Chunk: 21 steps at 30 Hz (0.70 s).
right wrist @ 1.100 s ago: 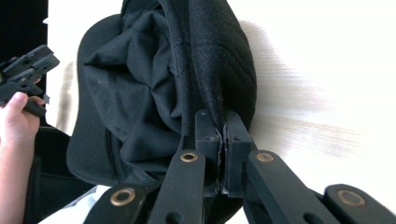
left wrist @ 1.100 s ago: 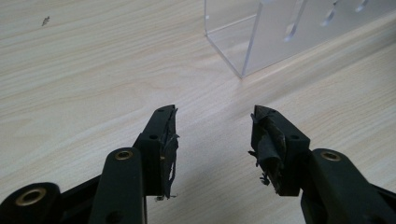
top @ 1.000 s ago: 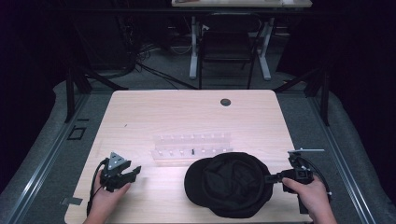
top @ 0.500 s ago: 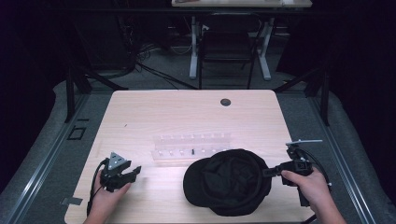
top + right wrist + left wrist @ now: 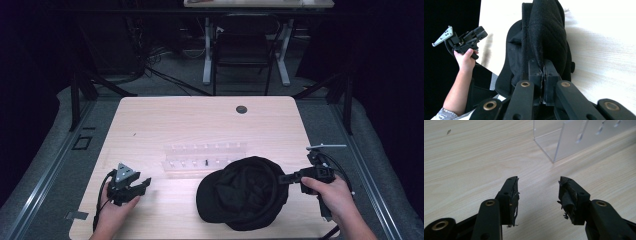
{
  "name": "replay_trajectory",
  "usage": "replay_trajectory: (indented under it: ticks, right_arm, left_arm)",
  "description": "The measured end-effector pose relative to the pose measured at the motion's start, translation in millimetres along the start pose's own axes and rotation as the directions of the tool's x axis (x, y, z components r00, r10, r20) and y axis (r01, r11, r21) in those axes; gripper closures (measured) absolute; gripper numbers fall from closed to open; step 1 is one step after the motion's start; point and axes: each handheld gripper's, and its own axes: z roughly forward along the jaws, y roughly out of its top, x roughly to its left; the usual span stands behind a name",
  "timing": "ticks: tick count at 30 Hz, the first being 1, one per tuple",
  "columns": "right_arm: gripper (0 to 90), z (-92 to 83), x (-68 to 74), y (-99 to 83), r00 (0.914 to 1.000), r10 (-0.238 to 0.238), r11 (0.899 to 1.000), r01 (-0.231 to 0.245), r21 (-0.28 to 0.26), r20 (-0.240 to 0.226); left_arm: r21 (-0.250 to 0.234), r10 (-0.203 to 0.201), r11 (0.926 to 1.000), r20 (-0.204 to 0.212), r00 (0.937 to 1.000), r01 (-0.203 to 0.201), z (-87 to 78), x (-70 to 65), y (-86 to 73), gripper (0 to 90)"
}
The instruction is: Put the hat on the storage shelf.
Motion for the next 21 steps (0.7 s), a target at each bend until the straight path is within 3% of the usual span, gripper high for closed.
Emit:
replay_trajectory:
  ticks: [21]
  right_arm:
    - [87.9, -8.0, 30.4, 12.5, 0.9964, -0.035, 0.999, 0.034, -0.018, -0.077]
  left_arm:
    - [-0.004, -0.002, 1.0000, 0.000, 1.0000, 0.002, 0.1, 1.1, -0.3, 47.8]
